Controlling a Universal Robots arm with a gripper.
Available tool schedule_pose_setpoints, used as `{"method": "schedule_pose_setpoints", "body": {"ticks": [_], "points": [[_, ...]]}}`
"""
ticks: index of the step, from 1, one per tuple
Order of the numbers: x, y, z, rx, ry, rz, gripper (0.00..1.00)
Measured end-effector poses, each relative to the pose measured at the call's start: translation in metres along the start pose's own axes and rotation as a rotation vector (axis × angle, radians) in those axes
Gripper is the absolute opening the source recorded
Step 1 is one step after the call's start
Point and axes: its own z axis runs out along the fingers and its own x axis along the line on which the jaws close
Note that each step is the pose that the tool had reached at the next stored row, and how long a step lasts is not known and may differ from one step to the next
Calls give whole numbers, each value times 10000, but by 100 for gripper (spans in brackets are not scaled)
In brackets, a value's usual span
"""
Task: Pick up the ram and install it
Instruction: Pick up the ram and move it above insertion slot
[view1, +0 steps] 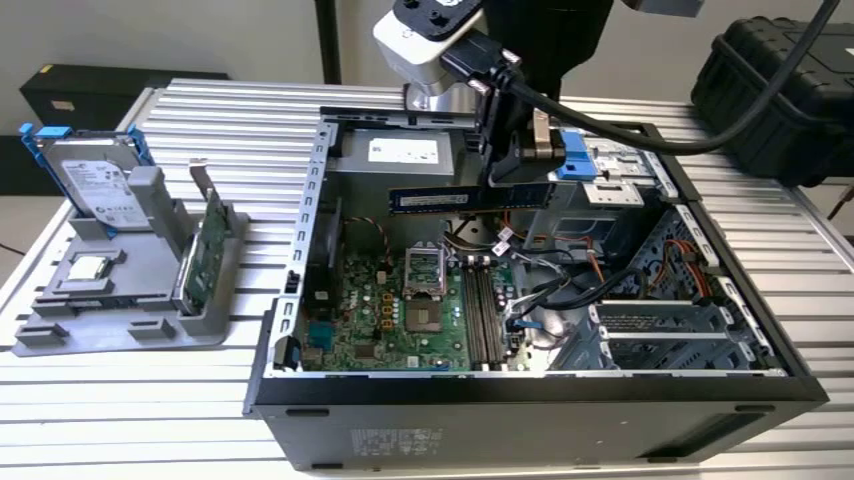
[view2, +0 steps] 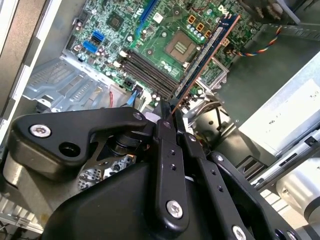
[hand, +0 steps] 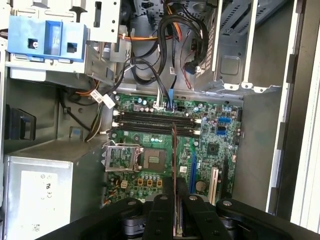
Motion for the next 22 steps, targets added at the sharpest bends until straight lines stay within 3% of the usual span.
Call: {"method": "schedule_pose_setpoints", "body": {"ticks": [22], "points": [[-10, 134, -1, 7, -14, 270, 0]]}}
